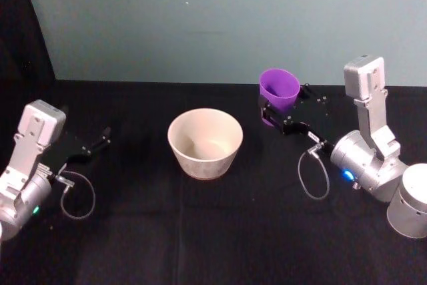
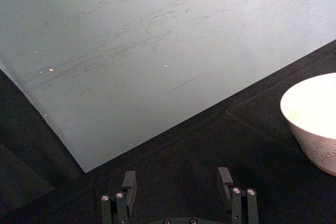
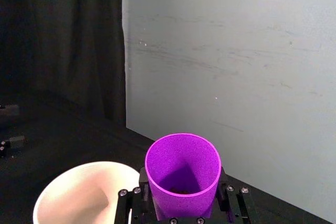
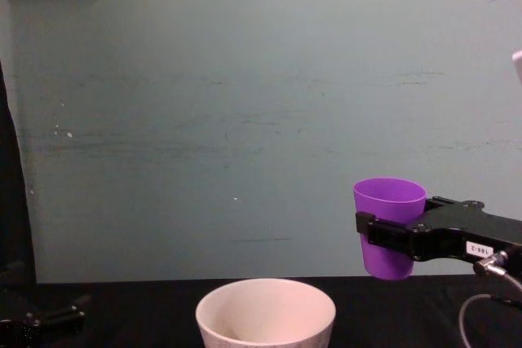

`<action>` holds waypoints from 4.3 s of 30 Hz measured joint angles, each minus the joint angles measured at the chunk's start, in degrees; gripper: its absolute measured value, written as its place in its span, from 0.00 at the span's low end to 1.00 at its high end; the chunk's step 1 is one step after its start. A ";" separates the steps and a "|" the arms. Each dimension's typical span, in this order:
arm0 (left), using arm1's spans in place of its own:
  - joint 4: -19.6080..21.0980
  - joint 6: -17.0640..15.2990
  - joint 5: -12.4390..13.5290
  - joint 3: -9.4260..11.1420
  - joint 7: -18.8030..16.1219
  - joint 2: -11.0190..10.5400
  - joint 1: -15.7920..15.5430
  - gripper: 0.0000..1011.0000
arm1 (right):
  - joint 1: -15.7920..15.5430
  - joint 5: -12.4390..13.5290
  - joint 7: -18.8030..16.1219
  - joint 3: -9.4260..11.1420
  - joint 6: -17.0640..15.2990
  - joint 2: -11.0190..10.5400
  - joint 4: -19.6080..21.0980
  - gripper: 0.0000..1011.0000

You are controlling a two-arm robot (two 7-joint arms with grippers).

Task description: Pick up the cup and pour the mung beans from the cup into the bowl.

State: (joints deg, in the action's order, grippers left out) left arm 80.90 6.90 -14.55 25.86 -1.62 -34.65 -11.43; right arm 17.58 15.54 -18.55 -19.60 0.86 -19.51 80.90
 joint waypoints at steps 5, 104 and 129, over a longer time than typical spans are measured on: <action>0.00 0.00 0.00 0.00 0.00 0.00 0.00 1.00 | 0.00 0.00 0.00 0.00 0.00 0.00 0.00 0.72; 0.00 0.00 0.00 0.00 0.00 0.00 0.00 1.00 | 16.22 -62.43 -0.08 -26.28 -11.29 0.48 -1.47 0.72; 0.00 0.00 0.00 0.00 0.00 0.00 0.00 1.00 | 15.80 -68.64 -1.79 -25.55 -10.71 1.14 -0.45 0.72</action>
State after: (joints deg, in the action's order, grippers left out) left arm 80.90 6.90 -14.55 25.86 -1.62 -34.65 -11.43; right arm 33.37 -53.10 -20.35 -45.14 -9.86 -18.37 80.45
